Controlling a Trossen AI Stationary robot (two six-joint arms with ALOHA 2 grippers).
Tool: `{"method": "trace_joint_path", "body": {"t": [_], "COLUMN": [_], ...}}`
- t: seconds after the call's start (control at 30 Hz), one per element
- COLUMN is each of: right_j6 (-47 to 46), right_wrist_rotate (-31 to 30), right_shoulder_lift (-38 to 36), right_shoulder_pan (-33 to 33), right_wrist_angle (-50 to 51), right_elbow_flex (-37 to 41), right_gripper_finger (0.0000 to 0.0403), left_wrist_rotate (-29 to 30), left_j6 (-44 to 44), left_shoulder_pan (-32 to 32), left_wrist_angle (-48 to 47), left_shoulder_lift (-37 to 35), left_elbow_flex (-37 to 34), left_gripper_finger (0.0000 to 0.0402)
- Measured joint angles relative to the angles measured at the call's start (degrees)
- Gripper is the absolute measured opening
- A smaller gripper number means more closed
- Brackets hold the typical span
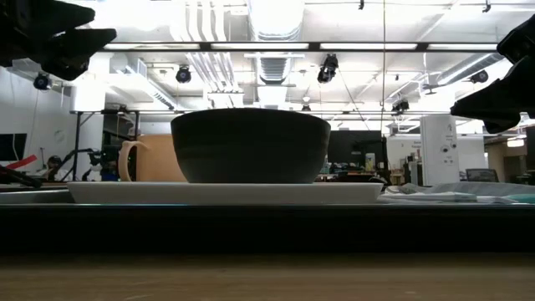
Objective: Set up tray
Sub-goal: Return to Home Position
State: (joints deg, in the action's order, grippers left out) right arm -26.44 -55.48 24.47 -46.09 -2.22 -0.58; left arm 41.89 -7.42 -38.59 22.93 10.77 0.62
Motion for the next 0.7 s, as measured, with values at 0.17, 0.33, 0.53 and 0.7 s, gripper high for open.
{"method": "trace_joint_path", "body": {"t": [0.17, 0.33, 0.53, 0.7], "right_j6": [0.00, 0.02, 0.02, 0.02], "right_wrist_rotate": [0.00, 0.00, 0.00, 0.00], "right_shoulder_lift": [-0.02, 0.00, 0.00, -0.01], "right_shoulder_pan": [0.00, 0.00, -0.01, 0.00], "right_wrist_angle": [0.00, 0.00, 0.00, 0.00], "right_elbow_flex": [0.00, 0.00, 0.00, 0.00], "right_gripper_finger": [0.0079, 0.0084, 0.0080, 0.0071], "left_wrist_rotate": [0.02, 0.00, 0.00, 0.00], "left_j6": [0.00, 0.01, 0.02, 0.02], "left_shoulder_pan": [0.00, -0.01, -0.02, 0.00], "left_wrist_angle": [-0.01, -0.03, -0.01, -0.01], "left_shoulder_lift": [2.34, 4.83, 7.70, 9.98], "left_elbow_flex": [0.00, 0.00, 0.00, 0.00], "left_gripper_finger": [0.0187, 0.0187, 0.0187, 0.0187]}}
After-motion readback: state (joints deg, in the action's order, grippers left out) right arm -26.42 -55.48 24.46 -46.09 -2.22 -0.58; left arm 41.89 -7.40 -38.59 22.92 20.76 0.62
